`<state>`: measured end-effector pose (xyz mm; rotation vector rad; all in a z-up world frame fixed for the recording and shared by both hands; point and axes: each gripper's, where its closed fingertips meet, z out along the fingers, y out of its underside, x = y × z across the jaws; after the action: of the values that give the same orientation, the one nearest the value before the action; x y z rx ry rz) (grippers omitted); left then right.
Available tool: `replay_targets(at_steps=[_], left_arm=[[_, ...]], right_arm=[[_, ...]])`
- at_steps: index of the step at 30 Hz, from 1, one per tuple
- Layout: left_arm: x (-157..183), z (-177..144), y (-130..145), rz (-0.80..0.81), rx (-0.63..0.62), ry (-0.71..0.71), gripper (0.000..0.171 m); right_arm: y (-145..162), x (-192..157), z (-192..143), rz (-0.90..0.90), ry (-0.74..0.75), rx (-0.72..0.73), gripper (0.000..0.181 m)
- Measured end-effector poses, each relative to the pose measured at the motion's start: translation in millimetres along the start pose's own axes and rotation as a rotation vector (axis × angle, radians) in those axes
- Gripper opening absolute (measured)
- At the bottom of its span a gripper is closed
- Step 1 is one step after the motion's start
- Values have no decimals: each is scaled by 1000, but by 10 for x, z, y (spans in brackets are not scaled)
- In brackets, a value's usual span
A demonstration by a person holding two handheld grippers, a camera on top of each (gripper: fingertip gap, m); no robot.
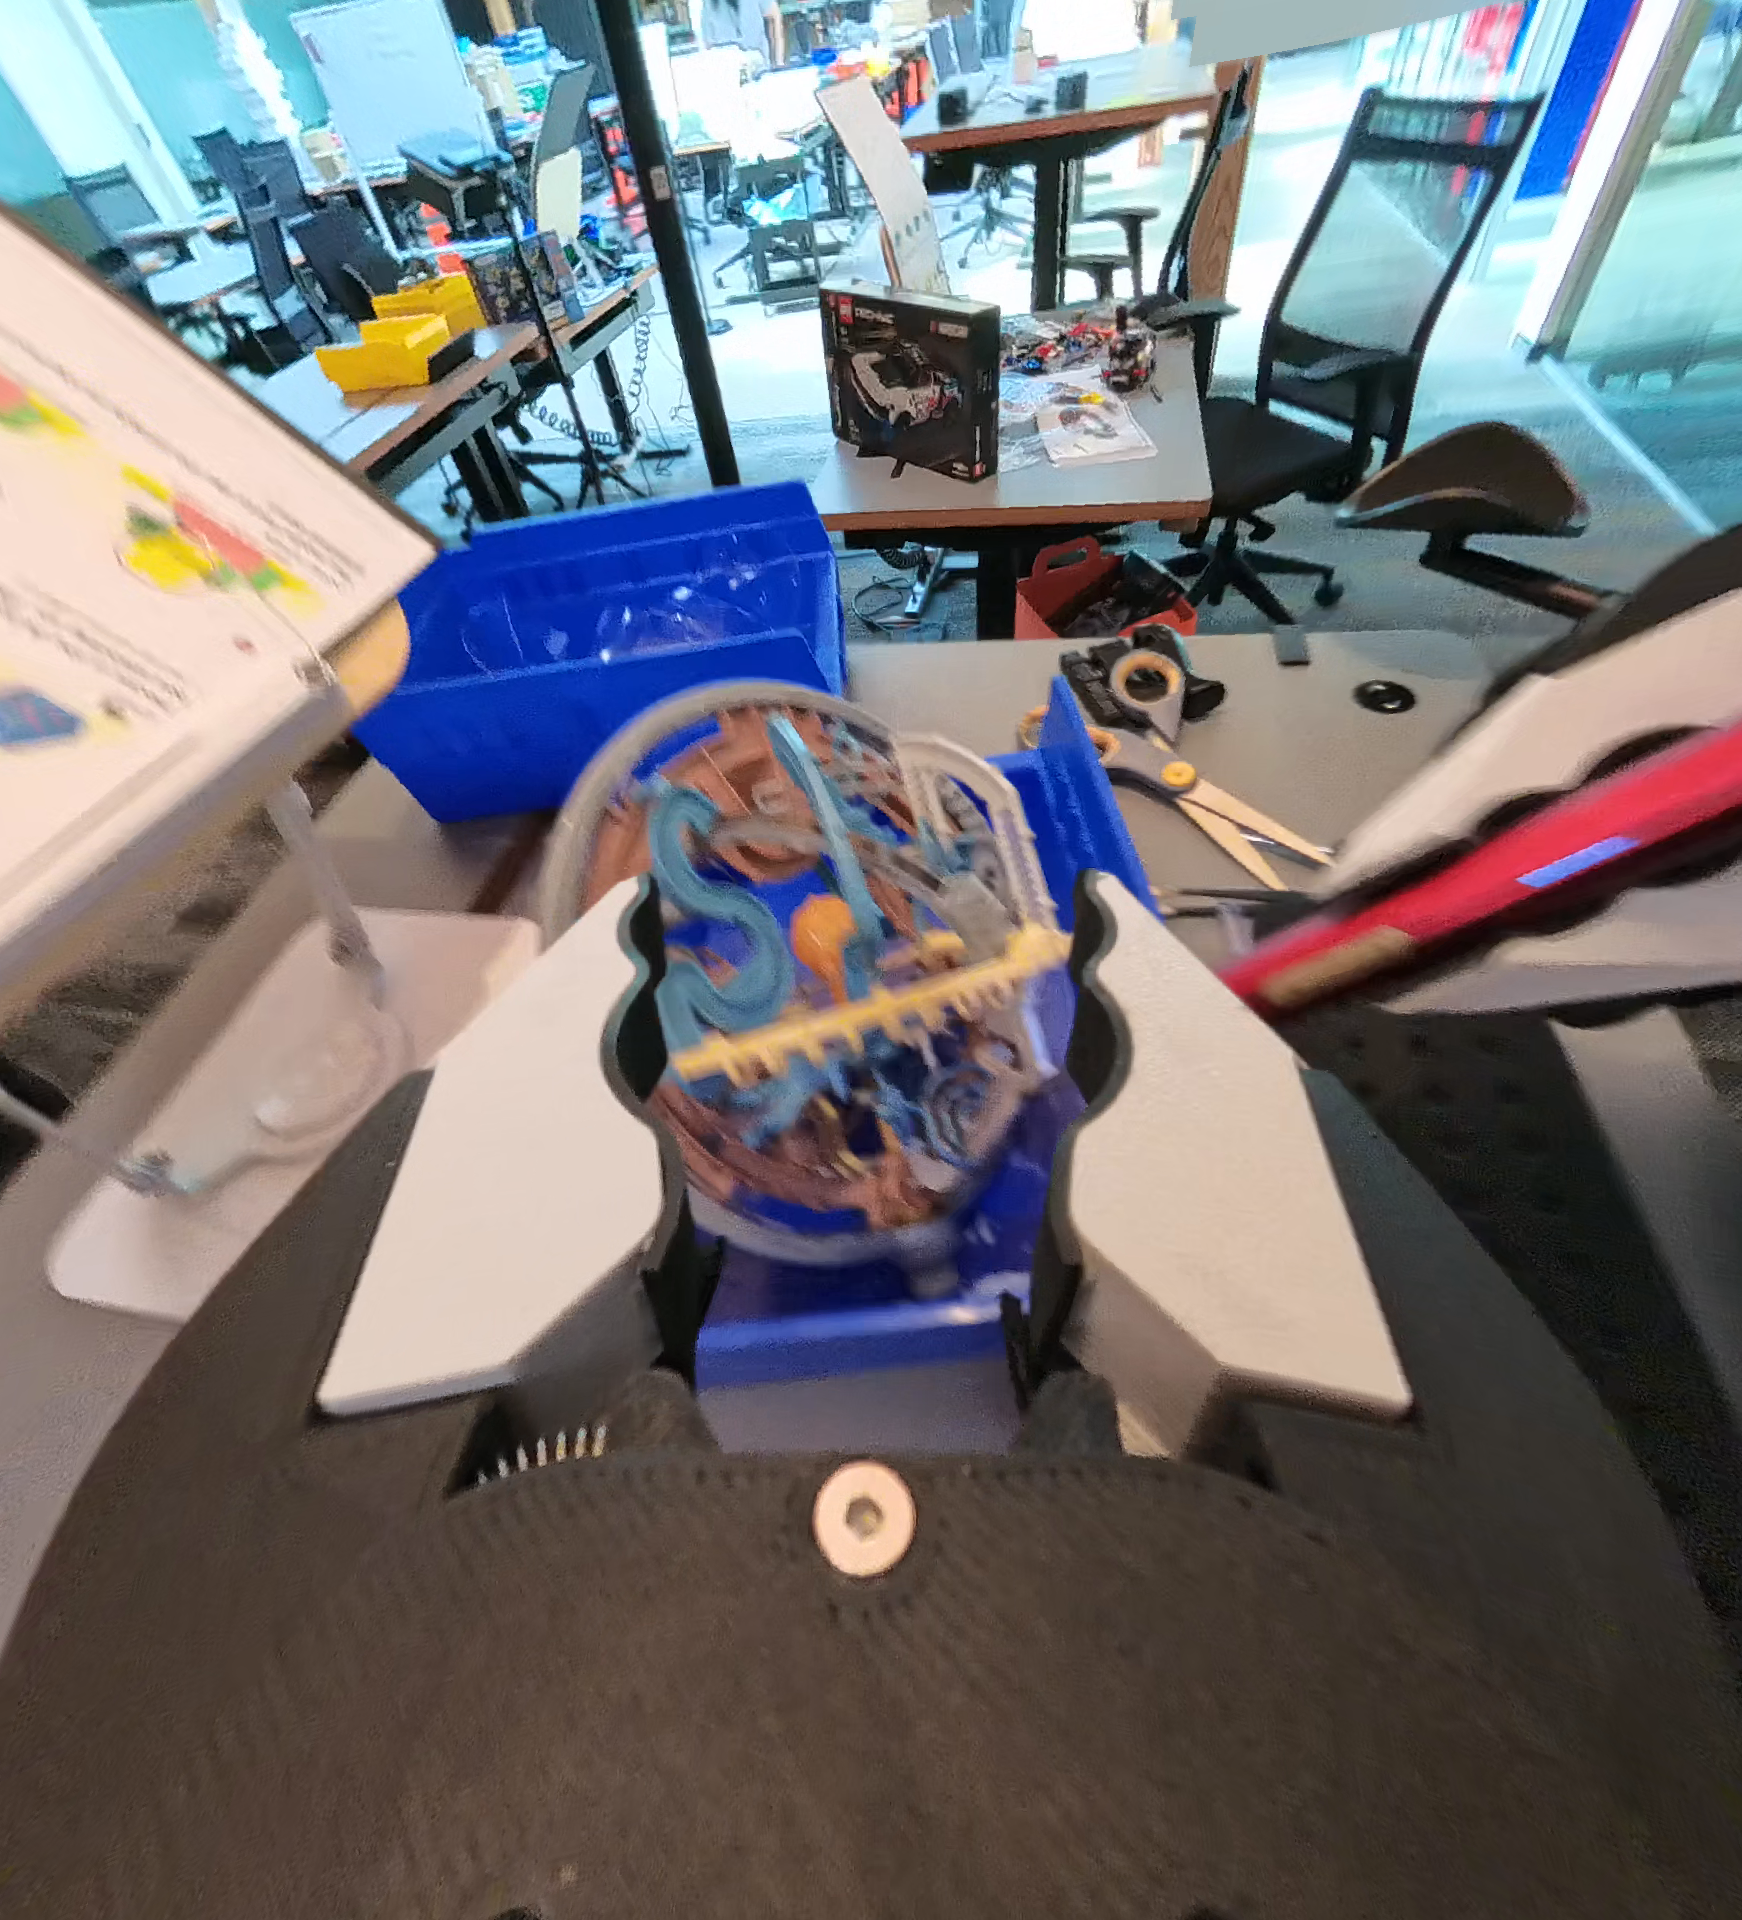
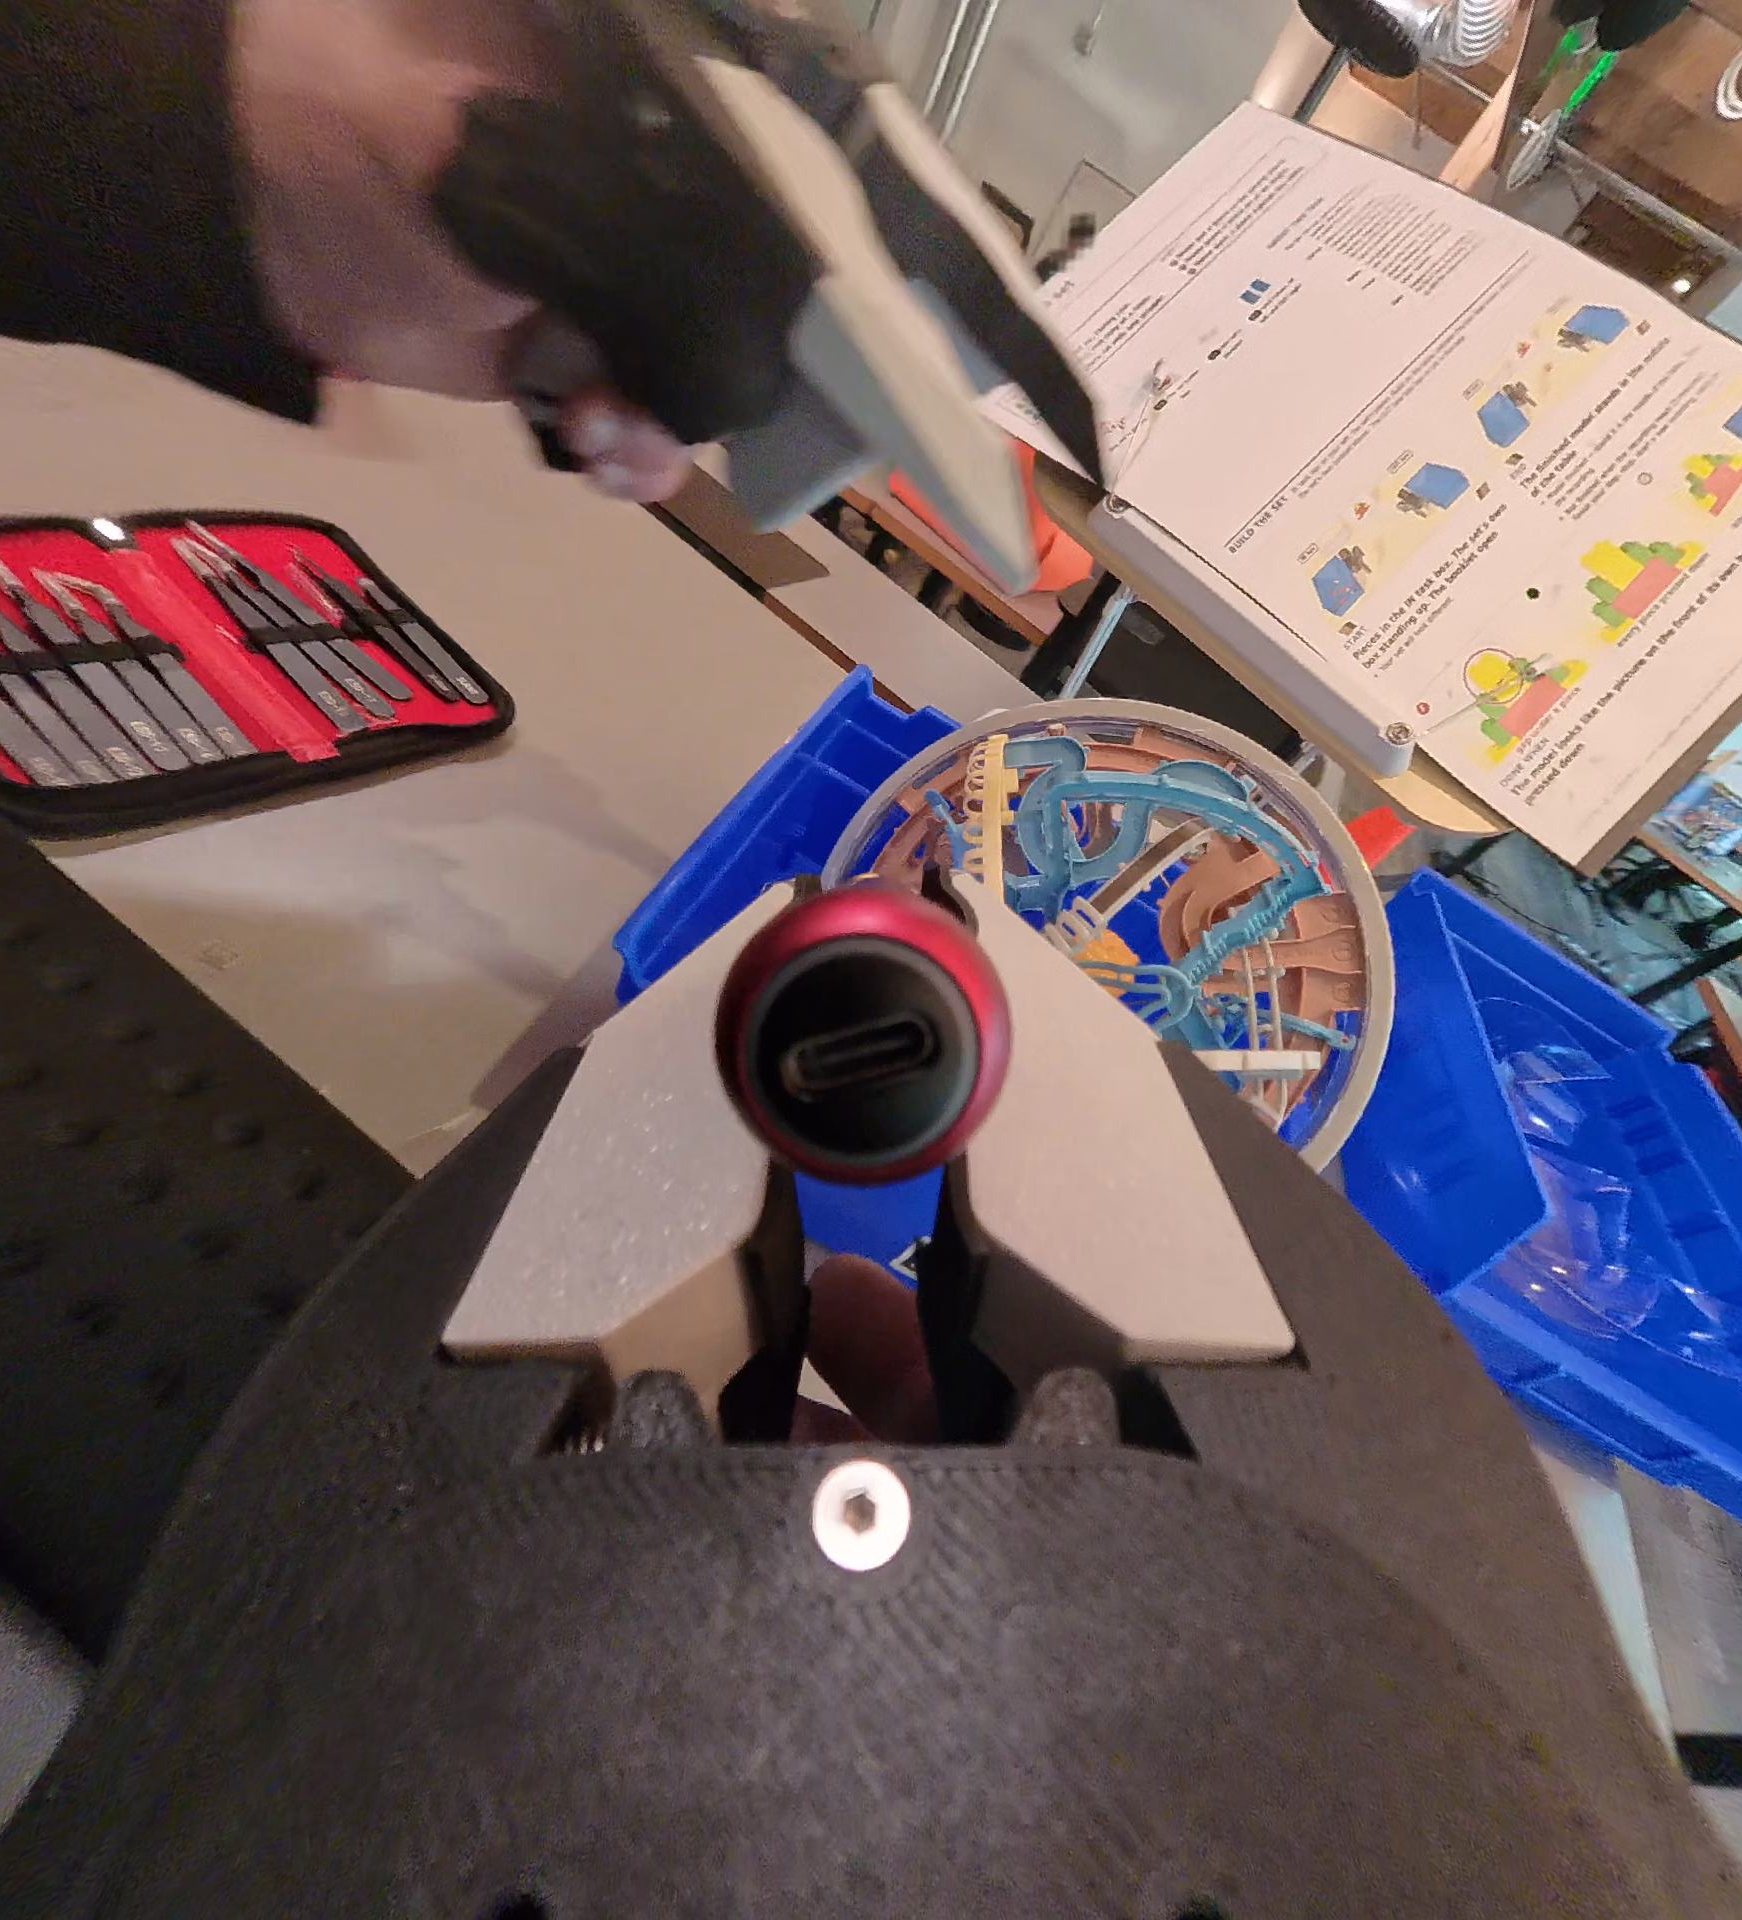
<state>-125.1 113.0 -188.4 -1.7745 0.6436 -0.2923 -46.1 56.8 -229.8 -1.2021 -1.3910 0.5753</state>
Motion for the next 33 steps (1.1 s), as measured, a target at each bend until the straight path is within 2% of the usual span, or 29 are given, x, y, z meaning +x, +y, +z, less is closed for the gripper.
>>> replay_targets(at_steps=[3, 4, 6, 9, 11, 13, 14, 17, 20, 26, 28, 30, 33], left_arm=[[-286, 347, -306, 107, -66, 9, 67], [-331, 503, -368, 155, -96, 38, 59], [-441, 838, -359, 230, -239, 81, 60], [-563, 1290, -189, 262, -436, 188, 54], [-607, 1450, 132, 184, -631, 306, 56], [-594, 1521, 304, 94, -708, 411, 45], [-563, 1492, 430, 24, -788, 470, 50], [-491, 1489, 541, -77, -818, 556, 36], [-459, 1487, 578, -129, -822, 552, 34], [-744, 1509, 699, -444, -804, 490, 32], [-835, 1522, 740, -599, -780, 484, 32], [-915, 1538, 716, -766, -722, 490, 33], [-985, 1539, 695, -894, -657, 481, 33]], right_arm=[[9, 35, -112, 26, -13, 16, 20], [15, 44, -140, 25, -15, 19, 20], [20, 59, -185, 36, -22, 28, 20], [44, 86, -225, 34, -26, 35, 20], [49, 80, -248, 46, -44, 50, 20], [49, 66, -270, 37, -57, 62, 20], [54, 60, -278, 42, -68, 68, 20], [83, 79, -305, 60, -85, 83, 20], [131, 135, -327, 78, -92, 89, 20], [182, 241, -316, 105, -119, 109, 20], [191, 265, -300, 109, -132, 116, 20], [193, 280, -289, 116, -151, 126, 20], [209, 330, -283, 129, -165, 133, 20]])
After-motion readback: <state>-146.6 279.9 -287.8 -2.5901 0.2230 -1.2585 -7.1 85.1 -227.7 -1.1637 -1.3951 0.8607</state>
